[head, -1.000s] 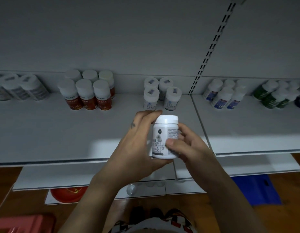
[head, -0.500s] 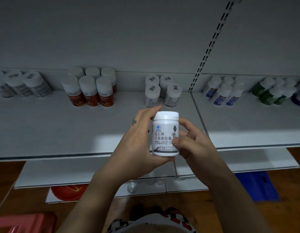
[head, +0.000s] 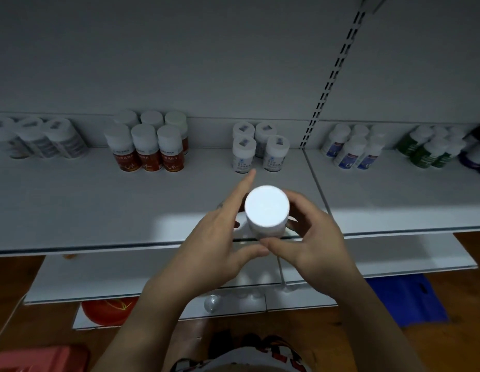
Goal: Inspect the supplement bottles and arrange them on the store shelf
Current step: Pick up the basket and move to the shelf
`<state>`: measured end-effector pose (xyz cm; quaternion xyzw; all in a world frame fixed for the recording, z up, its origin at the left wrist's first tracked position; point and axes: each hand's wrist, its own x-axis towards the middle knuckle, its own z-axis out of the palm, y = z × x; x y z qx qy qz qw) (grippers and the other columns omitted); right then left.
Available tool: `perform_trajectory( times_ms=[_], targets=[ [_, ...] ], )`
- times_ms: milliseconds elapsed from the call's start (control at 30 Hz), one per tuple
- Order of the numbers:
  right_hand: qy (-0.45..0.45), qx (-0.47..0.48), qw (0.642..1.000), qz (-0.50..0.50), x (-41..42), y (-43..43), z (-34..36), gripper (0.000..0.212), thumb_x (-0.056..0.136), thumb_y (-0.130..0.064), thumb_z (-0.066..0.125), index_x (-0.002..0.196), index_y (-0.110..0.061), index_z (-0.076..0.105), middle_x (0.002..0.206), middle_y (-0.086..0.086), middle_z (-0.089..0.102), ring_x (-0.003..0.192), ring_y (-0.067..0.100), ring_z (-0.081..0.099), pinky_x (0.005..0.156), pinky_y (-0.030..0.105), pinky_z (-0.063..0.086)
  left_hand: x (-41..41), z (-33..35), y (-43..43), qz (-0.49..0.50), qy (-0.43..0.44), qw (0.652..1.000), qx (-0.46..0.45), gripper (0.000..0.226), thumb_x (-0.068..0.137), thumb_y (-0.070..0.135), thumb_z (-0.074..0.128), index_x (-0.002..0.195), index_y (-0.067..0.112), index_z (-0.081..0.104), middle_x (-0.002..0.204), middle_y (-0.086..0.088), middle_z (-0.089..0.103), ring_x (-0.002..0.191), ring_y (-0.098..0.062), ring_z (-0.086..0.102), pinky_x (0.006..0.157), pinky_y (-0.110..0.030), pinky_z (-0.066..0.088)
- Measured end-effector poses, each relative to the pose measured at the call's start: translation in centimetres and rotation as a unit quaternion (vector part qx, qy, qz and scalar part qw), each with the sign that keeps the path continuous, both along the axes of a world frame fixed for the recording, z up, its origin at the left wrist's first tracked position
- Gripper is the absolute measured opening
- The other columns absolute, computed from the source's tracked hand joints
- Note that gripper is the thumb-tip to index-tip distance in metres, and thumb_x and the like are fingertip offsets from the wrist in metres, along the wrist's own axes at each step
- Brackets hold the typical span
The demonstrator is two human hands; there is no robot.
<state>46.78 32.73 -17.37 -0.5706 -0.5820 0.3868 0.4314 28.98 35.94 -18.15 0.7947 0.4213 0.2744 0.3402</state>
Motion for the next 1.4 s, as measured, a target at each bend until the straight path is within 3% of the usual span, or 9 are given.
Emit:
perform_trajectory(
  times_ms=[100,200,300,433,567,700,833,1067,1400],
  targets=[
    [-0.028,0.038,0.999,0.011,0.4,-0.4,0.0,0.071,0.069,0.001,0.084,0.120,-0.039,0.058,0.122,-0.016,0.065,0.120,0.008,0.057,0.101,0.027,0.048,-0.2,0.0,0.1,0.022,-0.019,0.999,0.030,0.083,0.078,0.033,0.079,0.134,0.059,0.024,0.129,0.024,0.053,0.103,-0.003,0.056,0.090,-0.021,0.046],
    [-0.033,0.055,0.998,0.009,0.5,-0.8,0.1,0.069,0.069,-0.005,0.084,0.125,-0.036,0.058,0.124,-0.016,0.064,0.122,0.012,0.057,0.103,0.036,0.048,-0.3,0.0,0.1,0.024,-0.029,0.998,0.052,0.066,0.077,0.028,0.081,0.121,0.053,0.039,0.115,0.035,0.055,0.103,0.000,0.055,0.086,-0.009,0.042],
    [-0.039,0.058,0.997,0.011,0.7,-1.2,0.0,0.073,0.070,-0.010,0.083,0.129,-0.040,0.054,0.127,-0.020,0.062,0.125,0.011,0.055,0.104,0.037,0.047,-0.3,0.0,-0.1,0.021,-0.042,0.998,0.045,0.059,0.078,0.035,0.079,0.119,0.054,0.041,0.117,0.034,0.055,0.105,0.001,0.056,0.086,-0.010,0.042],
    [0.090,0.013,0.996,0.020,0.6,-1.2,0.4,0.084,0.073,-0.005,0.080,0.135,-0.047,0.042,0.123,-0.021,0.065,0.117,0.007,0.062,0.092,0.025,0.053,-0.1,0.3,-0.3,0.011,-0.100,0.995,0.023,0.050,0.086,0.047,0.061,0.131,0.051,0.041,0.120,0.030,0.058,0.109,0.004,0.056,0.087,-0.010,0.044],
    [0.193,-0.023,0.981,0.006,0.5,-1.2,0.4,0.072,0.079,-0.021,0.064,0.146,-0.025,0.038,0.116,0.003,0.072,0.104,0.022,0.070,0.081,0.033,0.058,0.6,0.4,-0.3,0.017,-0.153,0.988,-0.015,0.044,0.086,0.051,0.051,0.128,0.040,0.045,0.116,0.025,0.062,0.106,0.000,0.060,0.080,-0.011,0.047],
    [0.210,-0.037,0.977,-0.003,0.7,-1.2,0.3,0.063,0.085,-0.023,0.056,0.145,-0.018,0.038,0.112,0.010,0.073,0.101,0.026,0.071,0.084,0.040,0.059,0.9,0.5,-0.3,0.006,-0.141,0.990,-0.014,0.052,0.082,0.052,0.056,0.131,0.038,0.047,0.117,0.022,0.062,0.107,-0.008,0.060,0.078,-0.017,0.049],
    [0.216,-0.049,0.975,-0.005,1.0,-0.9,0.2,0.057,0.090,-0.019,0.053,0.145,-0.020,0.038,0.115,0.012,0.071,0.103,0.027,0.070,0.082,0.034,0.058,1.0,0.4,-0.2,0.004,-0.118,0.993,-0.026,0.059,0.077,0.053,0.064,0.132,0.044,0.044,0.119,0.026,0.058,0.108,-0.006,0.058,0.080,-0.015,0.048],
    [0.198,-0.061,0.977,-0.043,1.6,-0.5,-0.3,0.050,0.087,0.006,0.063,0.124,-0.026,0.055,0.111,0.006,0.070,0.101,0.021,0.070,0.085,0.032,0.058,1.3,-1.0,0.6,0.022,-0.083,0.995,-0.054,0.062,0.080,0.024,0.078,0.128,0.040,0.043,0.123,0.020,0.059,0.113,0.001,0.056,0.093,-0.025,0.050],
    [0.186,-0.080,0.976,-0.073,2.3,-0.4,-0.4,0.048,0.084,0.001,0.069,0.124,-0.021,0.055,0.111,0.005,0.070,0.098,0.018,0.071,0.082,0.030,0.058,3.2,-1.9,1.3,0.018,-0.098,0.991,-0.084,0.059,0.074,0.036,0.082,0.117,0.050,0.043,0.118,0.022,0.060,0.107,0.005,0.056,0.083,-0.009,0.046]
  ],
)
